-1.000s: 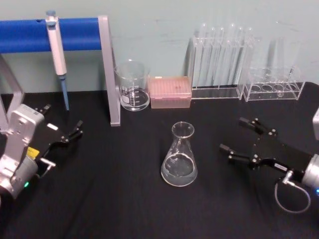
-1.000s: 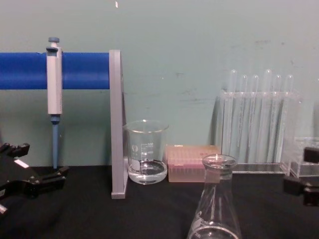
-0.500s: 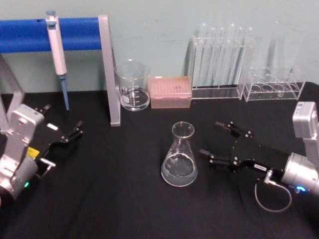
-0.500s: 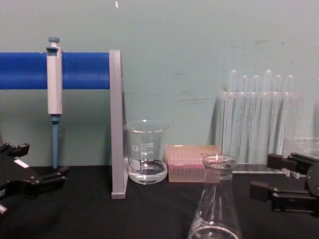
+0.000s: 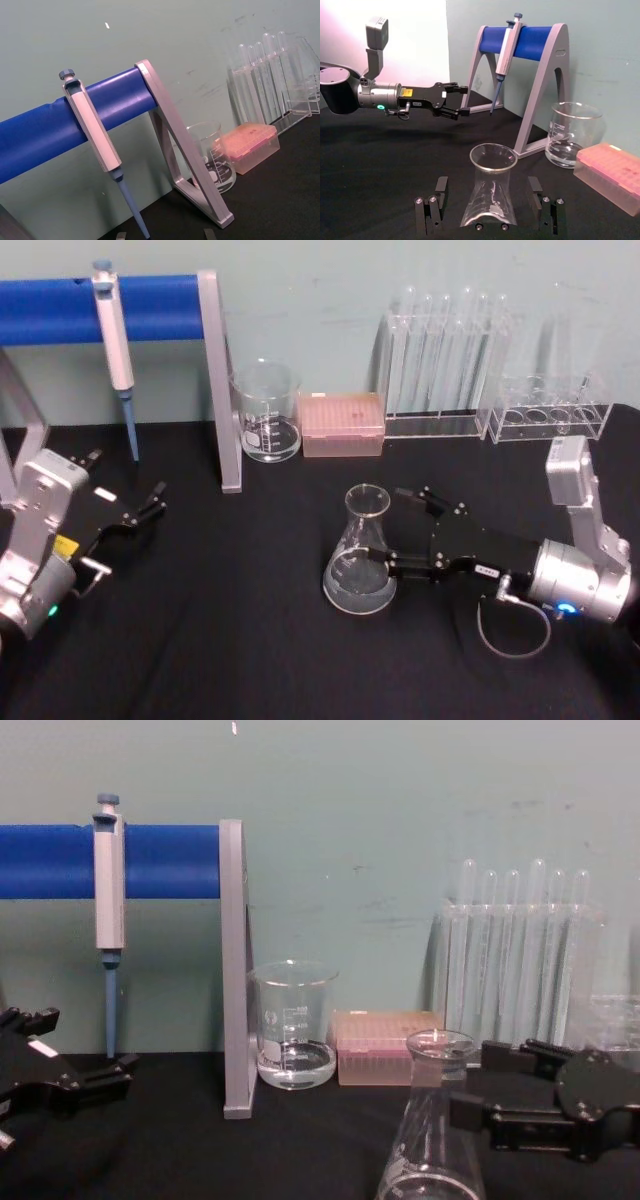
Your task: Grasp the erlenmeyer flask with one hand, shake it three times, then place it back.
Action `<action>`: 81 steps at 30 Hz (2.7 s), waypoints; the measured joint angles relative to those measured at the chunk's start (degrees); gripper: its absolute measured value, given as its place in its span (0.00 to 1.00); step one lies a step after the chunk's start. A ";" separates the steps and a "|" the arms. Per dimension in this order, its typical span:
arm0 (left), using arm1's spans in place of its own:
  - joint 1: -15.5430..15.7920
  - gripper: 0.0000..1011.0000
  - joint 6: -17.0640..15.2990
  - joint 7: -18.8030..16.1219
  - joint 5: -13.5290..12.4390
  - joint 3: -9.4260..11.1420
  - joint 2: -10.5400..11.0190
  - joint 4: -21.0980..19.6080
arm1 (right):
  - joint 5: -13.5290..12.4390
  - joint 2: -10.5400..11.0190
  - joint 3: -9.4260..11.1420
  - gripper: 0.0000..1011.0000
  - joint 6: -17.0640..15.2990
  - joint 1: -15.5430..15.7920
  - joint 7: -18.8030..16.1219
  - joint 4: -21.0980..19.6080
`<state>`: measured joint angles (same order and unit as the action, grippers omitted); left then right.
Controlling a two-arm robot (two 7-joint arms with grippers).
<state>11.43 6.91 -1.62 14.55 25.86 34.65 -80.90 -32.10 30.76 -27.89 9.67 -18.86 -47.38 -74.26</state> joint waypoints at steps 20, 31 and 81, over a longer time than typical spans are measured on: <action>0.00 0.99 0.00 0.00 0.00 0.00 0.00 0.00 | -1.15 -4.04 -2.65 0.99 0.82 -4.57 -2.15 7.16; 0.00 0.99 0.00 0.00 0.00 0.00 0.00 0.00 | -1.04 -4.77 -2.92 0.99 0.82 -5.33 -1.65 8.41; 0.00 0.99 0.00 0.00 0.00 0.00 0.00 0.00 | -0.57 -4.87 -2.97 0.83 0.70 -5.33 -0.84 8.30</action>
<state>11.43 6.91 -1.62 14.55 25.86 34.65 -80.90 -32.66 25.89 -30.86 10.36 -24.19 -48.22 -65.96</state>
